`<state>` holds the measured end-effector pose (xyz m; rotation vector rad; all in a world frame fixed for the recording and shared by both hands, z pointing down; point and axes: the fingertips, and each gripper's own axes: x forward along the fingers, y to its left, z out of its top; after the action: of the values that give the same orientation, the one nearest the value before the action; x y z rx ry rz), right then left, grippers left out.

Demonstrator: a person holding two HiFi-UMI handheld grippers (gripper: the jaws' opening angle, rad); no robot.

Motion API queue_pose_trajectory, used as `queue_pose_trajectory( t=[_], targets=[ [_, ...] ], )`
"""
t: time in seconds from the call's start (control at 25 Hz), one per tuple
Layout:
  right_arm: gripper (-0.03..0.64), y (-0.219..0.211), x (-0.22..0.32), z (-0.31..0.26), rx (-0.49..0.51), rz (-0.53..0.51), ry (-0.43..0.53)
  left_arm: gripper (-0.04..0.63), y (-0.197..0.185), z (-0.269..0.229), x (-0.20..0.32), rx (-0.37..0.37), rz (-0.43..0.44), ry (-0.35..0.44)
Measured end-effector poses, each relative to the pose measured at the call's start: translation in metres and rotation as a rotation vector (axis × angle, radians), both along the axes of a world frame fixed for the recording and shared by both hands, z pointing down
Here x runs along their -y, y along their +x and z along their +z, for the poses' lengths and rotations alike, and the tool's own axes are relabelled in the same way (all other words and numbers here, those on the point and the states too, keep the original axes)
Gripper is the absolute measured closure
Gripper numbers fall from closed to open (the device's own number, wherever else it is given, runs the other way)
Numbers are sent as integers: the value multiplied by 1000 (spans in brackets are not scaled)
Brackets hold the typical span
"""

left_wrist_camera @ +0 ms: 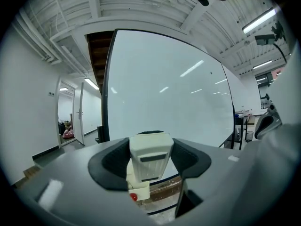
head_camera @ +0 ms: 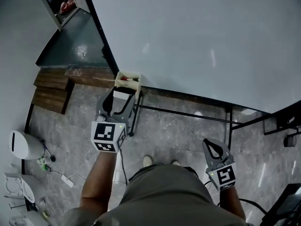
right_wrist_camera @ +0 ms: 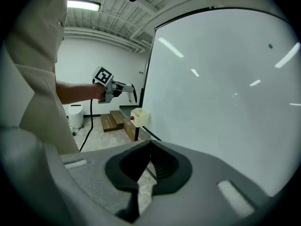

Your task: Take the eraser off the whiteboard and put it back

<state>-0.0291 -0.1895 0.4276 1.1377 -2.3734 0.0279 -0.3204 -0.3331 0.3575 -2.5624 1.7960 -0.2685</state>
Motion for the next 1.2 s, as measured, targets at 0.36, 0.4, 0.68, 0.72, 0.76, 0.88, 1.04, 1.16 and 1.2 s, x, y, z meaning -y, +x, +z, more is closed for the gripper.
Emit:
queue_pose_trajectory(
  t=[0.36,0.4,0.68,0.72,0.76,0.88,1.04,1.16,1.2],
  targets=[
    [614,12,7,2,-19,107,-11,322,-4,45,49,6,-1,-40],
    [614,13,8,1,-24,113,-11,322,-5,50,54,5,-4,-48],
    [614,13,12,3,-55,137,-27,322,-13,90,77,4,-22,-102],
    [614,14,12,4,-64,136,-26,322,-13,94,79,5,-24,-107],
    [614,14,12,4,-68,137,-29,322,-13,99,81,6,-26,-111],
    [614,13,11,5,-72,144,-41,322,-13,110,86,17,-29,-122],
    [614,17,10,6,-79,152,-43,322,-9,123,90,31,-30,-131],
    [614,16,10,5,-75,161,-55,322,-6,132,92,40,-30,-141],
    [614,16,9,5,-75,162,-58,322,-5,135,92,44,-30,-144]
  ],
)
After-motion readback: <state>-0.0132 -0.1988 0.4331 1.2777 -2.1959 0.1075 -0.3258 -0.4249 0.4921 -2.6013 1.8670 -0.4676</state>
